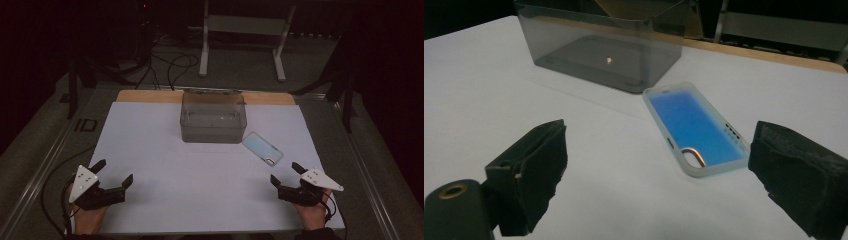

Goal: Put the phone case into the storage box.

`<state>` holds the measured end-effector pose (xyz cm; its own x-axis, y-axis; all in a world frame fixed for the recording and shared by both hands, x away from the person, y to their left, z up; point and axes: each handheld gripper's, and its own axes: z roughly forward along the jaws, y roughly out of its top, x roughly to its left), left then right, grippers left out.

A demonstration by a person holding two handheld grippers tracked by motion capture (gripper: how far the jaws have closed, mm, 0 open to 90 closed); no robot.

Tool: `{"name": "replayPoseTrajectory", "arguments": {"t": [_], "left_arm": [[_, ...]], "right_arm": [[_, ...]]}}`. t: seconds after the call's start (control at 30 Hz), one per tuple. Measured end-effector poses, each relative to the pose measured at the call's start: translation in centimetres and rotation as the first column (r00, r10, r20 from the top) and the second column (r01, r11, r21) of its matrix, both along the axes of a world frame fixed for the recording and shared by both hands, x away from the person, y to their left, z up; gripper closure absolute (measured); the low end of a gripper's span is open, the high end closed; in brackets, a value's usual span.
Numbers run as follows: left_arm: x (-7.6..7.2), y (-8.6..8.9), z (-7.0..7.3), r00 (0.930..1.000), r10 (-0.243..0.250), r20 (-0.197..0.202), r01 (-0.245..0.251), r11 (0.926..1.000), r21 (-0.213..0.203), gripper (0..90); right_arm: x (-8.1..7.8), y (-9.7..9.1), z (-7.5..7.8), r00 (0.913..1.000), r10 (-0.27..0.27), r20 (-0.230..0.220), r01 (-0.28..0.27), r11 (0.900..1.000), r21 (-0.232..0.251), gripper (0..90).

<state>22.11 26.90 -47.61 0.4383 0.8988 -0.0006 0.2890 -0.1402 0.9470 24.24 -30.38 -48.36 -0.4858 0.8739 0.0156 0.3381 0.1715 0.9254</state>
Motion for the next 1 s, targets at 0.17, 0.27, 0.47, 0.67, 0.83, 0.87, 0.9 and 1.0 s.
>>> {"name": "replayPoseTrajectory", "arguments": {"t": [0.17, 0.27, 0.47, 0.67, 0.83, 0.87, 0.9, 1.0], "left_arm": [[0.1, 0.0, -0.1, 1.0000, 0.004, -0.005, -0.004, 1.0000, 0.006, 0.3], [0.1, -0.1, -0.2, 1.0000, 0.006, -0.006, -0.006, 0.9999, 0.013, 0.2], [0.2, -0.3, -0.4, 0.9999, 0.006, -0.010, -0.006, 0.9997, 0.026, 0.2], [0.3, -0.4, -0.5, 0.9998, 0.009, -0.016, -0.009, 0.9994, 0.034, 0.3], [0.4, -0.5, -0.6, 0.9997, 0.011, -0.021, -0.010, 0.9992, 0.040, 0.2], [0.5, -0.5, -0.7, 0.9997, 0.012, -0.022, -0.011, 0.9991, 0.040, 0.3], [0.5, -0.6, -0.7, 0.9997, 0.012, -0.023, -0.011, 0.9991, 0.040, 0.3], [0.5, -0.6, -0.7, 0.9996, 0.009, -0.026, -0.008, 0.9990, 0.044, 0.3]], "right_arm": [[0.1, 0.1, 0.0, 0.9999, -0.009, -0.011, 0.008, 0.9999, -0.007, 8.7], [0.2, 0.1, -0.1, 0.9998, -0.011, -0.016, 0.011, 0.9999, -0.009, 8.8], [0.4, 0.1, -0.1, 0.9989, -0.020, -0.042, 0.020, 0.9998, -0.004, 8.8], [0.5, 0.3, 0.1, 0.9983, -0.021, -0.054, 0.021, 0.9998, -0.002, 8.8], [0.8, 0.2, 0.3, 0.9962, -0.034, -0.081, 0.034, 0.9994, 0.007, 8.8], [0.9, 0.2, 0.3, 0.9960, -0.038, -0.081, 0.038, 0.9992, 0.006, 8.8], [0.9, 0.2, 0.4, 0.9957, -0.037, -0.085, 0.037, 0.9993, 0.006, 8.8], [1.2, 0.1, 0.6, 0.9950, -0.043, -0.090, 0.044, 0.9991, 0.001, 8.8]]}}
